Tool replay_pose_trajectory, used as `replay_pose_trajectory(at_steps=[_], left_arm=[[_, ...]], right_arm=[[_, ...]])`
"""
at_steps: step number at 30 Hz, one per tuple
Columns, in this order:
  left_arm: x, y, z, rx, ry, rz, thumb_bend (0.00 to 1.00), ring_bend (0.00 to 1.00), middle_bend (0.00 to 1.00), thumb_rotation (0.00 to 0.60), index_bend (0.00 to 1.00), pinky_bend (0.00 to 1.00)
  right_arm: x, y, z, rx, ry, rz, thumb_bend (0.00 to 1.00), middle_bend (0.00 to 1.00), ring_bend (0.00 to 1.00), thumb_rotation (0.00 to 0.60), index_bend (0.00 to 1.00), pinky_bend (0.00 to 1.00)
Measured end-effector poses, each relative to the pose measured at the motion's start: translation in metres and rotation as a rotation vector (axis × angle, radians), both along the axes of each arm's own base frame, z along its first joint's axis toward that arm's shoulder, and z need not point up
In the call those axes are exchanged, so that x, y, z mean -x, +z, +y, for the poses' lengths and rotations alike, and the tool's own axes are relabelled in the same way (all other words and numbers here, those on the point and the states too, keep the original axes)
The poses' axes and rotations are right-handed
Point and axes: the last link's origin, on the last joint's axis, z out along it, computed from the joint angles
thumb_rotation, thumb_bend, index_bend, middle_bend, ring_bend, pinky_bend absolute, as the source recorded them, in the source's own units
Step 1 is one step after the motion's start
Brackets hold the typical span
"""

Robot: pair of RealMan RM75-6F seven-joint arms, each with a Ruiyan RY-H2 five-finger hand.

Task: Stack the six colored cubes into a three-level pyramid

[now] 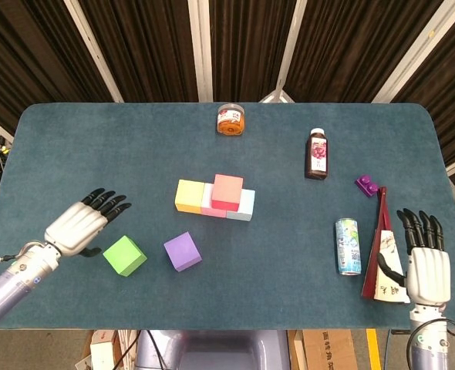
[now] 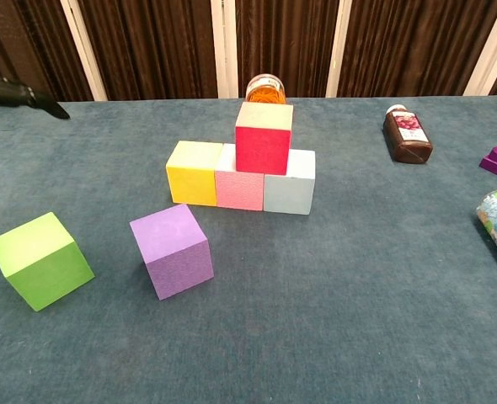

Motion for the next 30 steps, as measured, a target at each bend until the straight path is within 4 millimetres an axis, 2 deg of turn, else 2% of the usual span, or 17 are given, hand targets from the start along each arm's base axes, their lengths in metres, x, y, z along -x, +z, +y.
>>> replay_pose_trajectory(at_steps=[10, 19, 30], left_arm=[[0.017, -0.013, -0.006, 0.054, -0.029, 0.078, 0.22, 0.00, 0.04, 0.600, 0.06, 0.00], [0.033, -0.029, -0.014, 0.092, -0.087, 0.077, 0.22, 0.00, 0.07, 0.600, 0.08, 0.00], [0.049, -0.040, -0.012, 0.094, -0.085, 0.059, 0.22, 0.00, 0.14, 0.600, 0.13, 0.00]], right_arm=[[0.007, 0.001, -0.001, 0.024, -0.061, -0.035, 0.28, 0.14, 0.00, 0.600, 0.13, 0.00], [0.007, -0.003, -0.003, 0.012, -0.099, -0.059, 0.28, 0.14, 0.00, 0.600, 0.13, 0.00], [0.008, -0.005, -0.003, 0.007, -0.122, -0.074, 0.28, 0.14, 0.00, 0.600, 0.13, 0.00]])
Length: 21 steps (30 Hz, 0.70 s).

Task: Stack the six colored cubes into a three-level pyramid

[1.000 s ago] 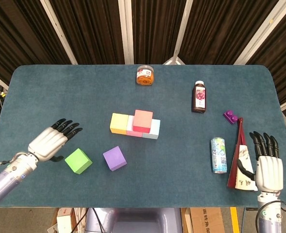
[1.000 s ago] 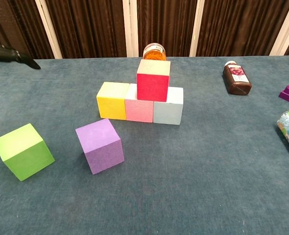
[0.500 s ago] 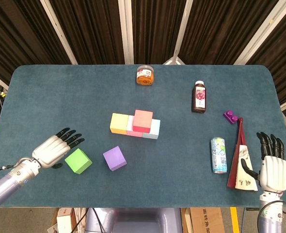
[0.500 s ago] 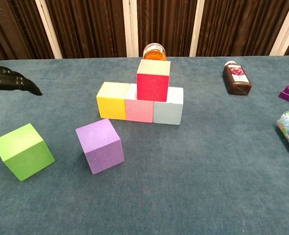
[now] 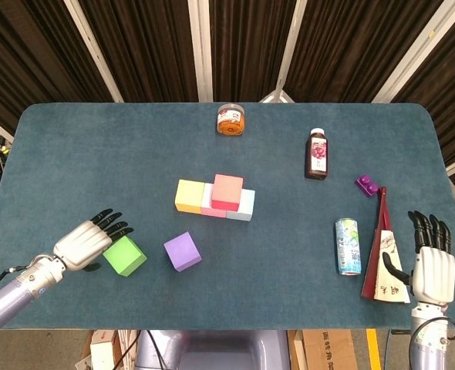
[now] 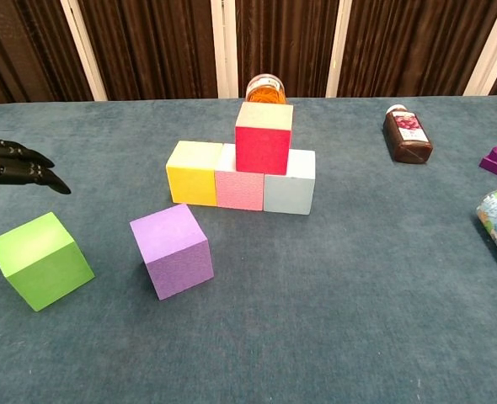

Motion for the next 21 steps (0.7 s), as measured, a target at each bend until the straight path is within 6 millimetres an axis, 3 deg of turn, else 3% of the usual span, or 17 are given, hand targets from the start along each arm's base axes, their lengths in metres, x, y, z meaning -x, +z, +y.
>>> replay_pose_trajectory(at_steps=[21], left_arm=[[0.001, -0.024, 0.000, 0.031, -0.024, -0.047, 0.32, 0.00, 0.17, 0.600, 0.20, 0.00]], right_arm=[[0.003, -0.001, -0.002, -0.012, -0.035, -0.030, 0.28, 0.14, 0.00, 0.600, 0.13, 0.00]])
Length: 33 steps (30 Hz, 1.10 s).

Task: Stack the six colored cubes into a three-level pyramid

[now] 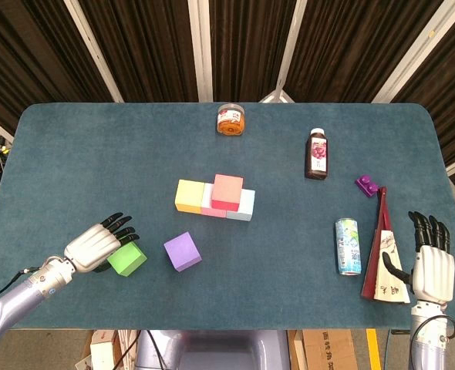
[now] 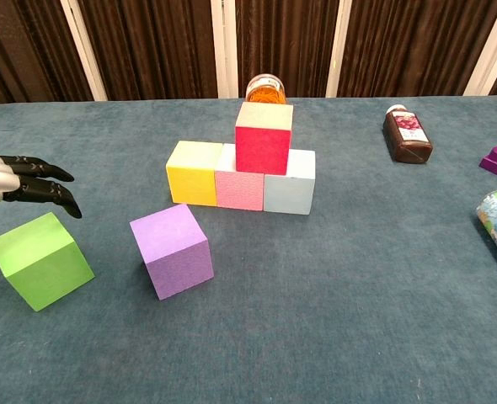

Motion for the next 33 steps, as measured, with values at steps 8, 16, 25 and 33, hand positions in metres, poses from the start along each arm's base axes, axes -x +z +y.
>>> replay_pose_trajectory(at_steps=[8, 16, 25, 33], left_arm=[[-0.003, -0.005, -0.002, 0.018, -0.006, -0.015, 0.32, 0.00, 0.21, 0.600, 0.23, 0.00], [-0.004, -0.005, -0.003, 0.013, -0.009, -0.035, 0.32, 0.00, 0.26, 0.600, 0.26, 0.00], [-0.003, -0.005, -0.004, 0.010, -0.007, -0.031, 0.33, 0.00, 0.31, 0.600, 0.31, 0.00], [-0.011, 0.006, 0.001, -0.025, -0.003, -0.084, 0.38, 0.00, 0.33, 0.600, 0.33, 0.00]], right_arm=[[0.001, 0.001, 0.000, -0.001, -0.015, -0.007, 0.28, 0.14, 0.00, 0.600, 0.13, 0.00], [0.002, 0.002, 0.000, -0.001, -0.023, -0.013, 0.28, 0.14, 0.00, 0.600, 0.12, 0.00], [0.002, 0.002, 0.000, -0.007, -0.037, -0.026, 0.28, 0.14, 0.00, 0.600, 0.13, 0.00], [0.002, 0.002, 0.000, -0.005, -0.041, -0.030, 0.28, 0.14, 0.00, 0.600, 0.12, 0.00]])
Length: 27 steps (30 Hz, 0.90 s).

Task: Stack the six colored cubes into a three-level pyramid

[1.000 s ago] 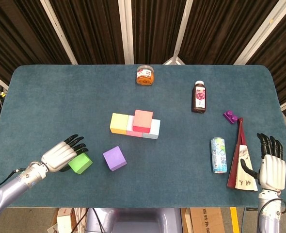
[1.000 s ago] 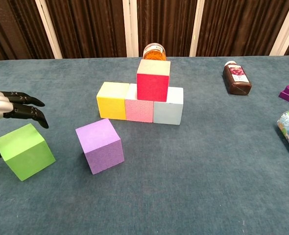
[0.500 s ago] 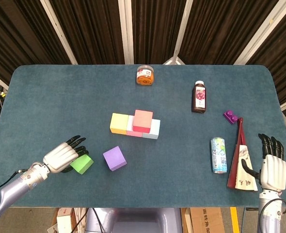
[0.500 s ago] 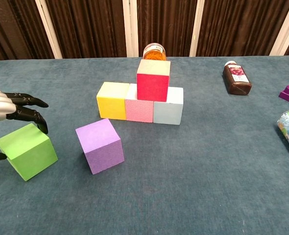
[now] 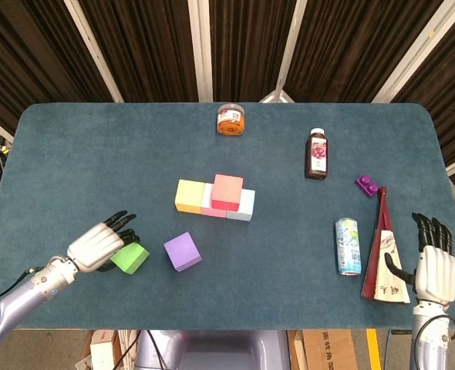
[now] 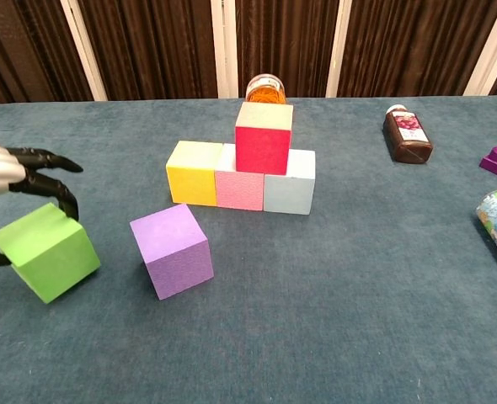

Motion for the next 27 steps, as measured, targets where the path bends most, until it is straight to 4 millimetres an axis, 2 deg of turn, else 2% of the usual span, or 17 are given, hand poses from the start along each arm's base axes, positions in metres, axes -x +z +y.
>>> replay_pose_trajectory(at_steps=[6, 16, 22, 27], left_arm=[[-0.011, 0.019, 0.009, -0.034, 0.055, -0.061, 0.38, 0.00, 0.33, 0.600, 0.32, 0.00], [-0.056, 0.056, 0.043, -0.155, 0.176, -0.166, 0.38, 0.00, 0.33, 0.600, 0.32, 0.00], [-0.089, 0.062, 0.067, -0.231, 0.252, -0.142, 0.38, 0.00, 0.32, 0.600, 0.31, 0.00], [-0.120, 0.053, 0.085, -0.278, 0.305, -0.109, 0.38, 0.00, 0.32, 0.600, 0.31, 0.00]], right_arm=[[0.001, -0.001, -0.001, -0.003, -0.008, -0.003, 0.28, 0.14, 0.00, 0.600, 0.13, 0.00], [0.001, -0.003, -0.003, -0.015, -0.015, -0.005, 0.28, 0.14, 0.00, 0.600, 0.12, 0.00], [0.001, -0.001, -0.004, -0.005, -0.015, -0.009, 0.28, 0.14, 0.00, 0.600, 0.13, 0.00], [0.002, -0.001, -0.003, -0.005, -0.019, -0.009, 0.28, 0.14, 0.00, 0.600, 0.13, 0.00]])
